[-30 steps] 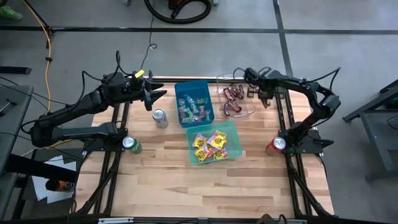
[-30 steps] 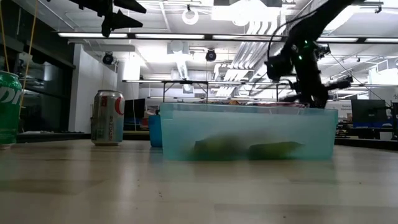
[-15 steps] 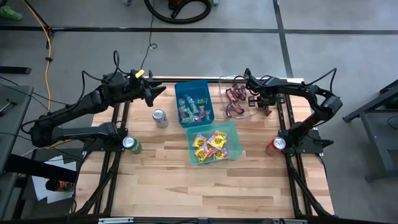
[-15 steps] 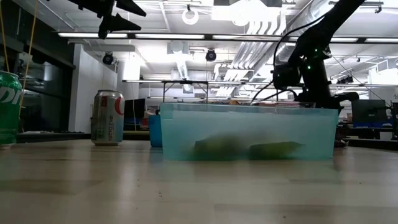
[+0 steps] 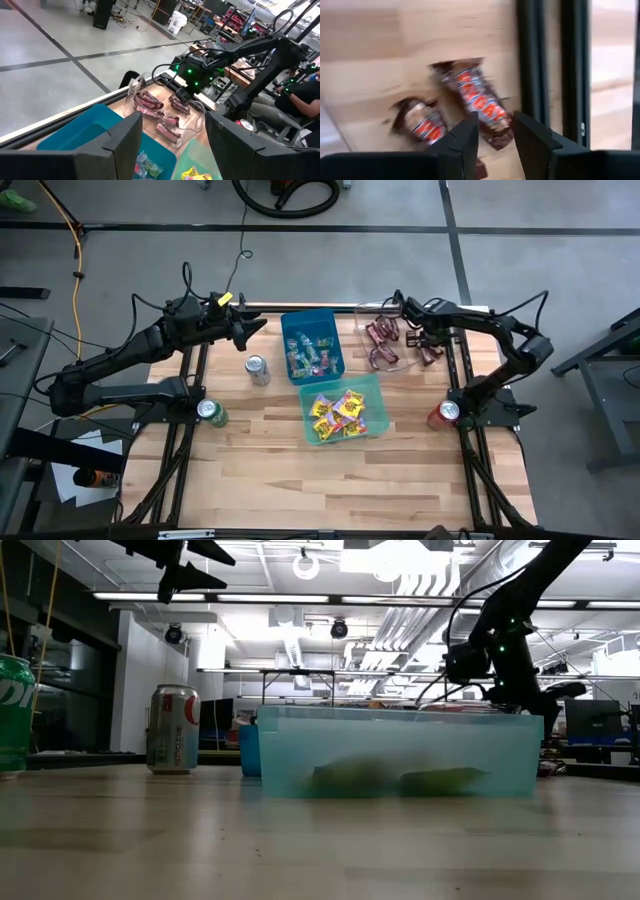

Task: Sort candy
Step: Put the brown candy into the transparent bin

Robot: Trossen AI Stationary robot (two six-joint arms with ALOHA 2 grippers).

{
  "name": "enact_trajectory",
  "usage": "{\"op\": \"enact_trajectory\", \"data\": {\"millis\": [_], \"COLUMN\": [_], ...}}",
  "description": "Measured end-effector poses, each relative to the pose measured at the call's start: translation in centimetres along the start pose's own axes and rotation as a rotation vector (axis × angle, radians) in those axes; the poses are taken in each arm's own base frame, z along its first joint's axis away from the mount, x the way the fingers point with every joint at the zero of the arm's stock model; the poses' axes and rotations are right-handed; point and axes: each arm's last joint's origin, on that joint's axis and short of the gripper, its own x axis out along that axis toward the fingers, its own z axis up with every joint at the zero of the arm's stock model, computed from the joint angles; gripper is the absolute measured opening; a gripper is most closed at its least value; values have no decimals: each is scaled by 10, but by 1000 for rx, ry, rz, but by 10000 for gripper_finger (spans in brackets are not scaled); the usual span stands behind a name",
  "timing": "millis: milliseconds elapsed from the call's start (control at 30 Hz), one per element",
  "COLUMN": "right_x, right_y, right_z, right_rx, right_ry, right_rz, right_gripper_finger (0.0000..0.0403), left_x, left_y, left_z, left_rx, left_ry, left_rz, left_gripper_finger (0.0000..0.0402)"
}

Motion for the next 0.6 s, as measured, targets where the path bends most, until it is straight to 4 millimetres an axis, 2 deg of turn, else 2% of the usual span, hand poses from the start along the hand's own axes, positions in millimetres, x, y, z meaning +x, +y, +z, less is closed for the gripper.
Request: {"op": "enact_trajectory", "data": {"millis": [233,467,600], "right_x": [5,6,2], "right_y": [-7,0,11], "right_z": [9,17,21], "right_rx": [137,234,253], "right_ry": [23,51,60], "right_rz": [28,193,355], "right_gripper_finger": [113,113,112], "left_x": [0,0,0], "left_y": [0,2,4], "left_z": [0,-5,-8], "left_rx": [0,-1,-1], "left_ry": [2,55,89], "left_rz": [-1,21,38], "left_gripper_finger": [204,204,204]}}
